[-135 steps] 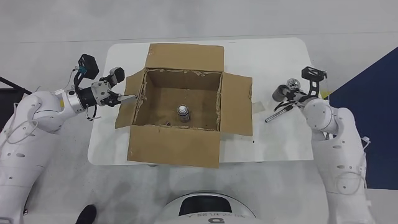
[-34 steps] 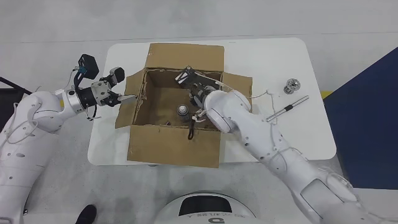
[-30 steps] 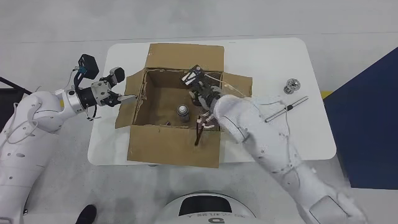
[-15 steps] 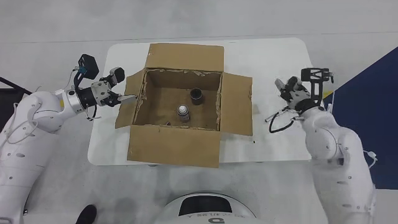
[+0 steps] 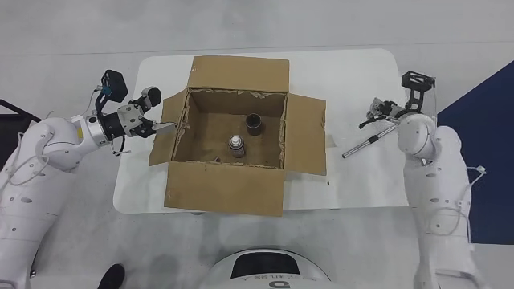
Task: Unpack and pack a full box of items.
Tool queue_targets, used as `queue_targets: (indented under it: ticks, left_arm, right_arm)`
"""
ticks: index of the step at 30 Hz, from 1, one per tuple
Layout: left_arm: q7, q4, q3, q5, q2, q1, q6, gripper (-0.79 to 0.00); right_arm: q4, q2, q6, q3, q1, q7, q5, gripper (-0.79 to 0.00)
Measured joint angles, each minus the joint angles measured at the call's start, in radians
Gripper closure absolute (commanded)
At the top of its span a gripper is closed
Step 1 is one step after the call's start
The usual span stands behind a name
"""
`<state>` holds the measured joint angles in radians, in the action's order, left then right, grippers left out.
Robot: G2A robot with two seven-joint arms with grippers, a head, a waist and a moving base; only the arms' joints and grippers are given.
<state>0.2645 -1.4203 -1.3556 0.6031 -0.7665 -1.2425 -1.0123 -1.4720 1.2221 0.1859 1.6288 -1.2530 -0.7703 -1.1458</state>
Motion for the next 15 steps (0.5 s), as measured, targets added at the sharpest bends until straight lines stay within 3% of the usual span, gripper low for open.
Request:
queue_targets:
  ticks: [6,10,13,14,15]
  left_arm:
    - [0.0,0.0,0.0,0.0,0.0,0.0,0.0,-0.785]
    - [0.0,0.0,0.0,0.0,0.0,0.0,0.0,-0.785]
    - [0.0,0.0,0.0,0.0,0.0,0.0,0.0,-0.785]
    - [0.0,0.0,0.0,0.0,0.0,0.0,0.0,-0.785]
    - [0.0,0.0,0.0,0.0,0.0,0.0,0.0,-0.785]
  right_arm:
    - [0.115,0.001,0.009,-0.04,0.073,0.001,-0.042,-0.643]
    - [0.18,0.004,0.028,-0.077,0.118,-0.021,-0.087,-0.57]
    - [0.223,0.007,0.034,-0.095,0.144,-0.027,-0.099,-0.486]
    - [0.234,0.007,0.036,-0.099,0.15,-0.027,-0.101,-0.372]
    - [0.246,0.008,0.037,-0.104,0.156,-0.027,-0.103,-0.314]
